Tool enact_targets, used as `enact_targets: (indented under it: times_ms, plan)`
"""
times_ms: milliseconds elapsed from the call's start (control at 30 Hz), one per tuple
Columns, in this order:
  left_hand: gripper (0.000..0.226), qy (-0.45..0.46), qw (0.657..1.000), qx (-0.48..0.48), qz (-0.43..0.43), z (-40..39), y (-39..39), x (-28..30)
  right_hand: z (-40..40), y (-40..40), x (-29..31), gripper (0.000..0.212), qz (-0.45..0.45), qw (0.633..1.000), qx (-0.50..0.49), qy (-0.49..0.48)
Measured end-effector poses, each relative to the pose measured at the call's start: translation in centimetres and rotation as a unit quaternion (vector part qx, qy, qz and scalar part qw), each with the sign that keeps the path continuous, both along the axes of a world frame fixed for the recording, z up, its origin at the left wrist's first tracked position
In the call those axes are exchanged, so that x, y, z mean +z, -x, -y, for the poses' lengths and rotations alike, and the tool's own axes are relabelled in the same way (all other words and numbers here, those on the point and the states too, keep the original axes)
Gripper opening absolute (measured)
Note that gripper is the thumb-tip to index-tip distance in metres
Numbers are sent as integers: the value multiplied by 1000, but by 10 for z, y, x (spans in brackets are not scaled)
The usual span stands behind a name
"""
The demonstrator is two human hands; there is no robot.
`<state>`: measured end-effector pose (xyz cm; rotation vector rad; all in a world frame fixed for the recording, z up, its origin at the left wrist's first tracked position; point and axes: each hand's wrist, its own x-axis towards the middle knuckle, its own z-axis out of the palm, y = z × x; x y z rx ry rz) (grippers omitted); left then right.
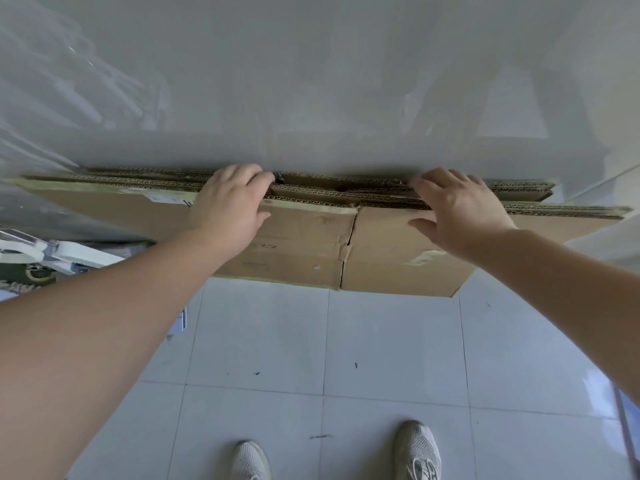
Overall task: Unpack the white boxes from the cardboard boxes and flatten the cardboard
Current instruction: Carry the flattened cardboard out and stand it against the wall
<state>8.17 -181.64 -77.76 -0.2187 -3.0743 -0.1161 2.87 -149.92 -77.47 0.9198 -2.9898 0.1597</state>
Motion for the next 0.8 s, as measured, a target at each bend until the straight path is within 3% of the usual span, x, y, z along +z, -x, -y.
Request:
enact_targets:
  times_ms: [233,800]
  plan:
    - [70,4,999,31,15,0,2,-3,-1,-4,2,61,-17,1000,-23,-5]
    - [67,-16,1000,-18,9,-22,-7,3,3,-11,5,65,-16,999,-17,-22]
